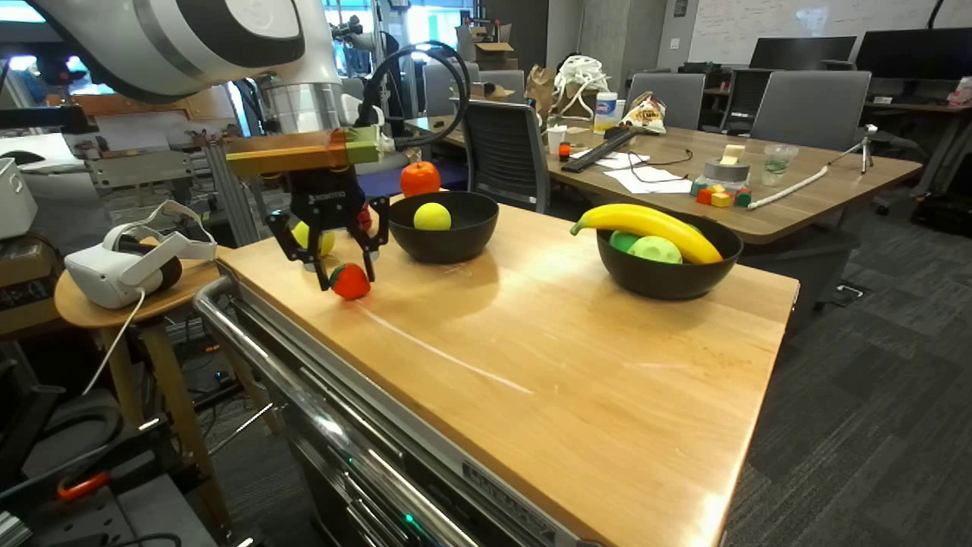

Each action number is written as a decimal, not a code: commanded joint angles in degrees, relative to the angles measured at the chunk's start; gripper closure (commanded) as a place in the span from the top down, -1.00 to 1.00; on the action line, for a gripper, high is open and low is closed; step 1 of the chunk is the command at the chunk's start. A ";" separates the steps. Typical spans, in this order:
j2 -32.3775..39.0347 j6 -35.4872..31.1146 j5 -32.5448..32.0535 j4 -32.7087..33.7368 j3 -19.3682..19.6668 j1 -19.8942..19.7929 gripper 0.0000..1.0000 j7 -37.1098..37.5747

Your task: Remove the fruits from the bowls

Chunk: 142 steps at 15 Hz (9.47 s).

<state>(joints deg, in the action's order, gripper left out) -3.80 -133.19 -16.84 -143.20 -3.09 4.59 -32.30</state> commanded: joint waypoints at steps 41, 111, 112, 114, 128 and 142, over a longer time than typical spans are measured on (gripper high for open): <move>16.25 -5.54 11.87 25.30 -0.93 -4.33 0.48 -4.16; -13.18 3.16 5.78 1.10 -2.50 3.12 1.00 5.14; -14.86 6.37 2.28 2.94 -2.84 2.33 1.00 5.73; -18.65 11.99 -4.92 6.38 -3.07 0.85 1.00 7.18; -10.14 16.54 -11.27 20.50 -0.67 -5.30 1.00 22.64; 0.39 13.20 3.23 23.24 4.05 -6.55 1.00 31.89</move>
<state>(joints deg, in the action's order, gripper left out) -10.24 -119.02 -17.34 -125.01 -0.95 -0.60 -3.24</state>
